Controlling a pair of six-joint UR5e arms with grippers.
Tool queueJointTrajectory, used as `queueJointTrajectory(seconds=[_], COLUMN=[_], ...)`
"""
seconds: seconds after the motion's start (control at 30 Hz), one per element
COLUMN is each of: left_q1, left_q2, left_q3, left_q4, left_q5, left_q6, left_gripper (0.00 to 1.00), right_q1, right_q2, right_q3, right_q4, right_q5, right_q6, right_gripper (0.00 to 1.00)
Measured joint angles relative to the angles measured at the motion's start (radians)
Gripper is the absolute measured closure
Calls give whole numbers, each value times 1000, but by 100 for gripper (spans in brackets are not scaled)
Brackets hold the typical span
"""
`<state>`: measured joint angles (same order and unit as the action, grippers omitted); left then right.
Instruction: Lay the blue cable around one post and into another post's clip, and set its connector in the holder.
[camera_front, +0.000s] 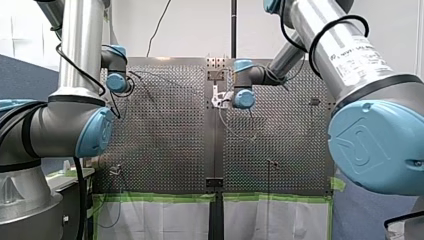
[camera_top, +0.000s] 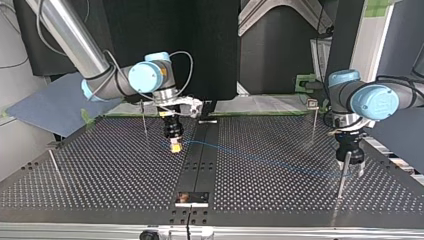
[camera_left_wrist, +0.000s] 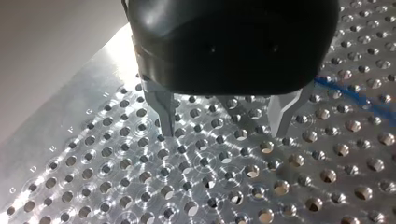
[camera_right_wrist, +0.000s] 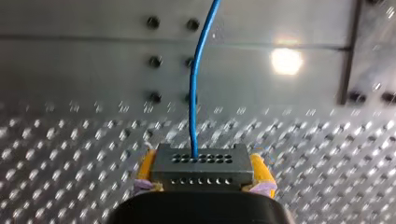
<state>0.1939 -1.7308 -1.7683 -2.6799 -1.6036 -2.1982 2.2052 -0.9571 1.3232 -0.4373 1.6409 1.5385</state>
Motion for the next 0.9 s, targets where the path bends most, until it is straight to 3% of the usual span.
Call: queueJointTrajectory(seconds=[0.17,0.43,0.67,0.9], left_q1=[-6,-15,-22,-27], left_q2=[0,0,0,0], left_q3=[0,0,0,0], left_q4=[0,0,-1,-7], left_q5=[0,-17,-32,-44], left_q6=[0,0,0,0], left_gripper=[0,0,0,0], right_q1=[-21,-38,-73,-92], right_q2=[0,0,0,15], right_q3=[45,113,167,223], right_q4=[-45,-113,-167,-223], right_q5=[24,56,99,133], right_q6=[13,15,24,23], right_gripper=[100,100,100,100])
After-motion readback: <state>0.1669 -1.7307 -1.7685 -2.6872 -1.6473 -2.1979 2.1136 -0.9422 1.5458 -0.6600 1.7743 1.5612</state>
